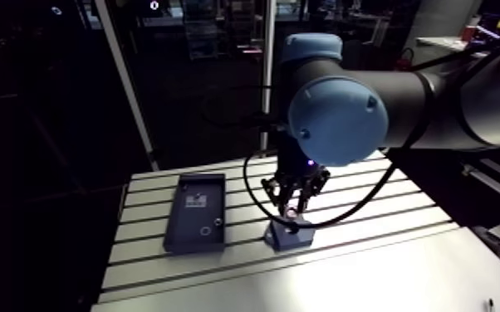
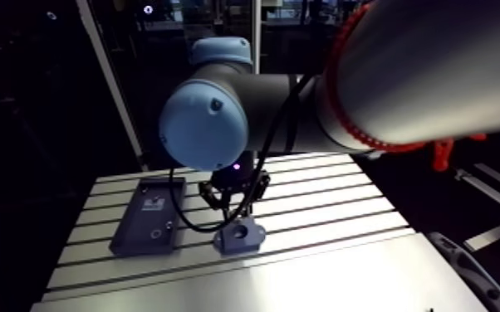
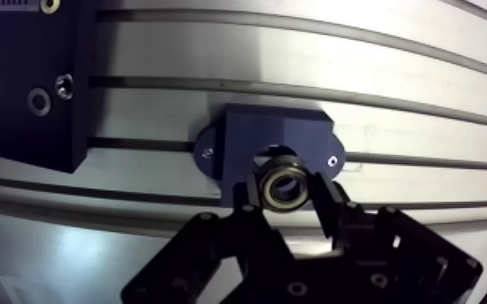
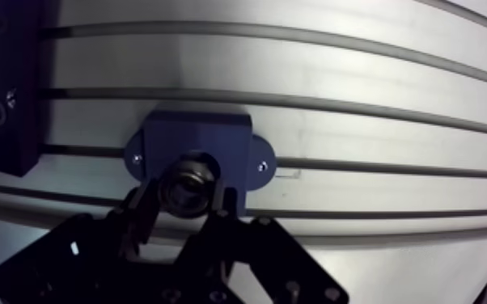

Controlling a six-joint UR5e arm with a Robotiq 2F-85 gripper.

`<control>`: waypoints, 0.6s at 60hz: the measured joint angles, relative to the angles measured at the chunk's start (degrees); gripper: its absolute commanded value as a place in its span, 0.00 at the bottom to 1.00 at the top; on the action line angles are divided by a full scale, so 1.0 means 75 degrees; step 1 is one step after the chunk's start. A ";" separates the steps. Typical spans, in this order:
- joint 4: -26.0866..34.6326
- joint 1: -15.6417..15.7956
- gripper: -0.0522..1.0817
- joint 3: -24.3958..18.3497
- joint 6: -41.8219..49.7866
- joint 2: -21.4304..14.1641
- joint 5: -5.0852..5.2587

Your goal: Pick up the bearing and press it into the housing until flush.

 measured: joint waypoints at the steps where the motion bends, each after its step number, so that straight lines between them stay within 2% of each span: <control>1: -0.0006 0.0000 0.59 0.0007 0.0000 0.0008 0.0000; 36: -0.0068 -0.0031 0.59 0.0171 0.0001 0.0145 -0.0001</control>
